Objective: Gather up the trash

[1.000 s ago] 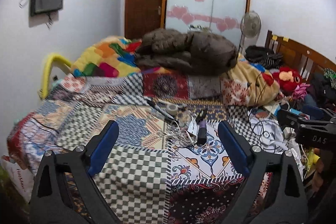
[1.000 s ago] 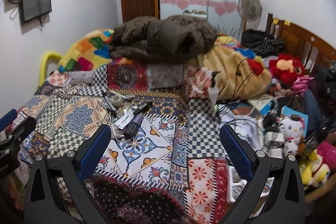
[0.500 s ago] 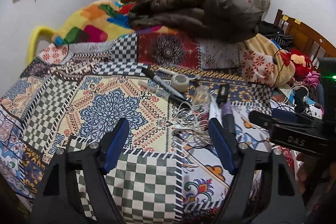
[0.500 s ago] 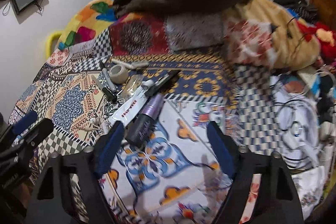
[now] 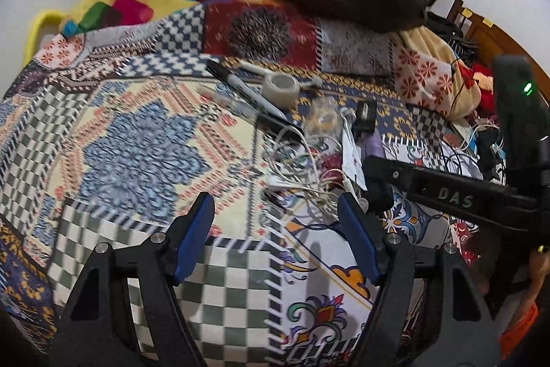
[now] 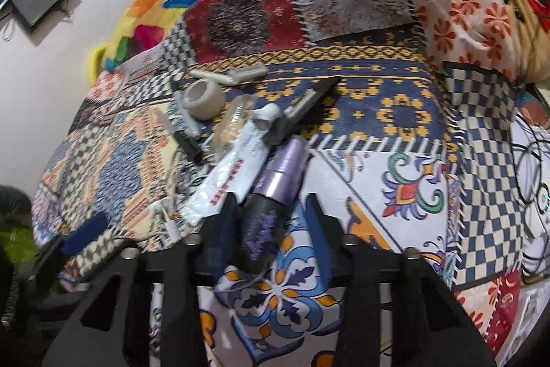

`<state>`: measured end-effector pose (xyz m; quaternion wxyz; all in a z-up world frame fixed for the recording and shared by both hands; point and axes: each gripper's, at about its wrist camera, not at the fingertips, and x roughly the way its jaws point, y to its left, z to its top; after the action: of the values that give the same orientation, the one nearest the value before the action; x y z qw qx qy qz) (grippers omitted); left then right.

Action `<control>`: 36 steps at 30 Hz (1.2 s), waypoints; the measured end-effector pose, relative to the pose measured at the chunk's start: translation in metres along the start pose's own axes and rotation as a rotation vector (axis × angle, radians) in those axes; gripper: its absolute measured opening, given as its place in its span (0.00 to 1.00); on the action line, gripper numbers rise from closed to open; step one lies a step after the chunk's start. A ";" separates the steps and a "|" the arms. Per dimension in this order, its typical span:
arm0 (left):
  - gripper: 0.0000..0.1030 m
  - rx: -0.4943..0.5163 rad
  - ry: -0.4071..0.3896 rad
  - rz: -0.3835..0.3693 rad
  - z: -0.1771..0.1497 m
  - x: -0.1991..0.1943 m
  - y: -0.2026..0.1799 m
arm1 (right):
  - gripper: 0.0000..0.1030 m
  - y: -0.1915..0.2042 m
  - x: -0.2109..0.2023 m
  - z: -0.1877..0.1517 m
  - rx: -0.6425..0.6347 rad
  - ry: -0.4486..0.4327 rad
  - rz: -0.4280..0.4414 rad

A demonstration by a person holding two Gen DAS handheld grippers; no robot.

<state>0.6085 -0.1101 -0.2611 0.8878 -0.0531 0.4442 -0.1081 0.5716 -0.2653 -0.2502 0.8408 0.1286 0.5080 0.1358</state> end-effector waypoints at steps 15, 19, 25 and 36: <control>0.08 -0.070 0.067 -0.144 -0.002 0.023 -0.014 | 0.24 -0.006 -0.029 -0.008 -0.058 -0.008 -0.043; 0.08 -0.036 0.052 -0.115 -0.011 0.000 -0.010 | 0.23 -0.008 -0.037 -0.011 -0.077 -0.011 -0.063; 0.08 -0.055 0.062 -0.053 -0.023 -0.027 0.022 | 0.22 -0.005 -0.024 -0.022 -0.108 0.055 -0.082; 0.08 -0.077 0.100 0.010 -0.043 -0.032 0.056 | 0.37 0.058 -0.034 -0.026 -0.271 0.013 -0.010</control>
<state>0.5638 -0.0476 -0.2725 0.8623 -0.0796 0.4922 -0.0887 0.5280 -0.2217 -0.2134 0.8479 0.0102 0.4910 0.1998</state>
